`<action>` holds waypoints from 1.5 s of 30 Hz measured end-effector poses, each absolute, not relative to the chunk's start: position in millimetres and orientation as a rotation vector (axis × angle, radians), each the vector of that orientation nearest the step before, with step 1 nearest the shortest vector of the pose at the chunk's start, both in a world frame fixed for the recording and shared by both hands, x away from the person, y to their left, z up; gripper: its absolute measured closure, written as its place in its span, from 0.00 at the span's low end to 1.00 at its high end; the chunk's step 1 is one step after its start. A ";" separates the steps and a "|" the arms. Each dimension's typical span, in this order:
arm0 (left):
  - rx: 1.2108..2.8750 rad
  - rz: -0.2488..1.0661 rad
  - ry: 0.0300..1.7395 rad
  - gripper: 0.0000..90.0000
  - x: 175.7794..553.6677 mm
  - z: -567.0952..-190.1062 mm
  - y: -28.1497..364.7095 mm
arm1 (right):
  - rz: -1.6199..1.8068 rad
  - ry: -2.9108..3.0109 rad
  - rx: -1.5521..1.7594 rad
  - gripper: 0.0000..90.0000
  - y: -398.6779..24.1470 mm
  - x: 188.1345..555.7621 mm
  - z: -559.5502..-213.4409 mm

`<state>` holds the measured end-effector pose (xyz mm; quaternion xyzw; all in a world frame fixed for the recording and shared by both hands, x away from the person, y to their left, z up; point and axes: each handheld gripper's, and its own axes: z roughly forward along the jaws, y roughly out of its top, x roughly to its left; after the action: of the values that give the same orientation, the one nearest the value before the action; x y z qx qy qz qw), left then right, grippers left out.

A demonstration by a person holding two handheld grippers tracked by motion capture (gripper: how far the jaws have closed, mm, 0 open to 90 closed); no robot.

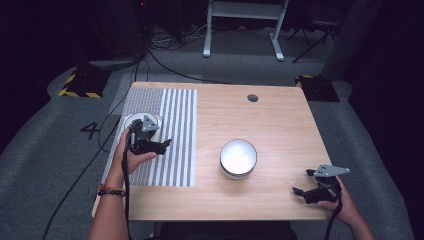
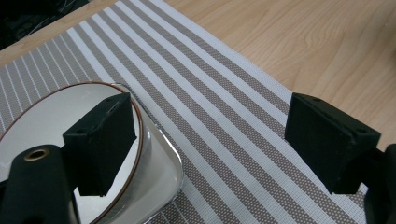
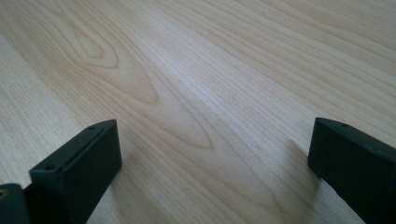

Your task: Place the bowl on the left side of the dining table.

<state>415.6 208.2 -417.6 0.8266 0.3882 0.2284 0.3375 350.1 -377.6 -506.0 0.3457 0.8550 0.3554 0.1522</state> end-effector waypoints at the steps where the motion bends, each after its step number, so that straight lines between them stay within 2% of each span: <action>1: 2.168 0.598 1.008 0.18 414.9 -416.9 207.5 | 1.020 2.453 0.992 0.03 -377.6 350.1 -506.0; 36: 2.227 0.652 0.858 0.18 383.9 -417.8 168.1 | 1.019 2.453 0.992 0.03 -377.6 350.0 -506.0; 45: 2.298 0.671 0.786 0.18 377.2 -419.5 156.7 | 1.020 2.453 0.992 0.03 -377.6 350.1 -506.0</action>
<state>377.2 156.7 -419.5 0.8684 0.2969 0.2536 0.3058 350.1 -377.6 -506.0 0.3456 0.8550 0.3554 0.1523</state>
